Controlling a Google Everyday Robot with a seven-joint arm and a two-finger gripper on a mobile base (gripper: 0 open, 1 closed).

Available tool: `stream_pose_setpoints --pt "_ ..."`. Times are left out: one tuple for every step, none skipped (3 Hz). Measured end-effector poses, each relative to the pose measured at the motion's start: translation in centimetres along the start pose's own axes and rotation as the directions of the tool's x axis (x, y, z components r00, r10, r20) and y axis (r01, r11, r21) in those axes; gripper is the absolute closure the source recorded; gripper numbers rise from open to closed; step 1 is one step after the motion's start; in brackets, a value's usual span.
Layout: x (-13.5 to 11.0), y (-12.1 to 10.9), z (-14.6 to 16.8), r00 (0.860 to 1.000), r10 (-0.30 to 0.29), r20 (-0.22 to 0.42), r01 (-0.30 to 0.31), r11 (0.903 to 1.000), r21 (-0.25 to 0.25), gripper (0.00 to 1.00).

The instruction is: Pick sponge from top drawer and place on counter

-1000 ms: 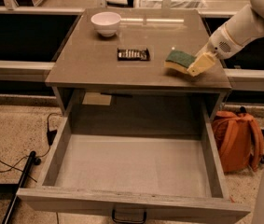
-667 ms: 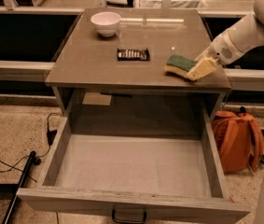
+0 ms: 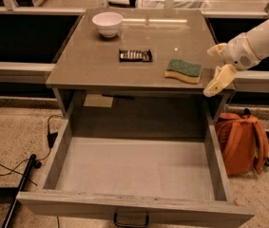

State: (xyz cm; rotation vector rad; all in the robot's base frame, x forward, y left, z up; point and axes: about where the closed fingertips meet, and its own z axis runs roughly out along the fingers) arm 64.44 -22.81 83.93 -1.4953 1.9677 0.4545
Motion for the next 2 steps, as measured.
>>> stream_pose_setpoints --pt "1.41 1.54 -3.43 0.991 -0.124 -0.056 0.127 0.9899 0.063 0.00" --pt "1.54 1.87 -3.29 0.988 -0.139 -0.063 0.143 0.9882 0.056 0.00"
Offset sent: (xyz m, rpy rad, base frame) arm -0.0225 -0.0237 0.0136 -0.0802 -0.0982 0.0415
